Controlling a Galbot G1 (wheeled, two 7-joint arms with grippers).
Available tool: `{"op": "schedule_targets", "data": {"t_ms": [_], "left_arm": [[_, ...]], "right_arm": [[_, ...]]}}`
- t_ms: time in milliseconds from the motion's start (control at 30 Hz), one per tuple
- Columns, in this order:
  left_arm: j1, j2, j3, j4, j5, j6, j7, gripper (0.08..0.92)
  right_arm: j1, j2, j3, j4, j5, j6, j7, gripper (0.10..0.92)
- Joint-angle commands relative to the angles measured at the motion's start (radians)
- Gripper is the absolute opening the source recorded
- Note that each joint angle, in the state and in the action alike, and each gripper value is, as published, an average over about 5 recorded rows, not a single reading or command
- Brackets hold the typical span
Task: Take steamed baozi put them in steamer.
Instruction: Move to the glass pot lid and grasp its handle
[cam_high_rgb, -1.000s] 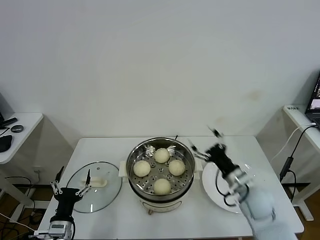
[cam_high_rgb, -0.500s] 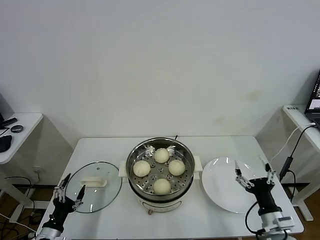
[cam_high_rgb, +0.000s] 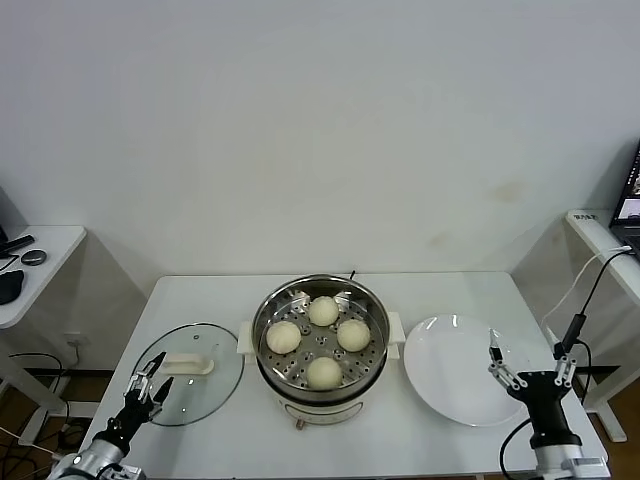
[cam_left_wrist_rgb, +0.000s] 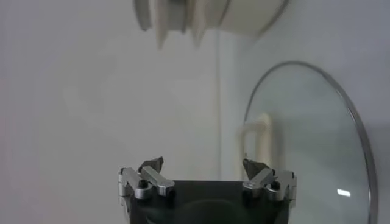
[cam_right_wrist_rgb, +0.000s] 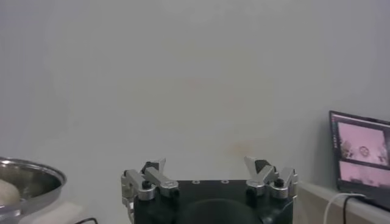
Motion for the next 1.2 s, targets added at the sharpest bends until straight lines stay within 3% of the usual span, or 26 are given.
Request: {"op": "schedule_targets", "data": {"t_ms": [33,433,1000,1200], "left_arm": [[-0.111,0.023,0.039,0.084,0.096,-0.012,-0.010,0.823],[-0.231,0.019,0.099,0.180,0.106,-0.009,-0.015,0.823],[-0.297,-0.004,0.105,0.304,0.127,-0.010,-0.034,0.822],[-0.310,-0.013,0.106,0.328,0.130,-0.014,-0.041,0.714]], "right_arm": [[-0.024,0.029,0.020,0.020,0.004,0.011,0.005,0.823],[-0.051,0.040,0.017,0.051,-0.003,0.017,0.008,0.823],[-0.079,0.044,-0.020,0.079,-0.024,0.026,0.006,0.823],[-0.079,0.045,-0.035,0.085,-0.031,0.024,0.005,0.823]]}}
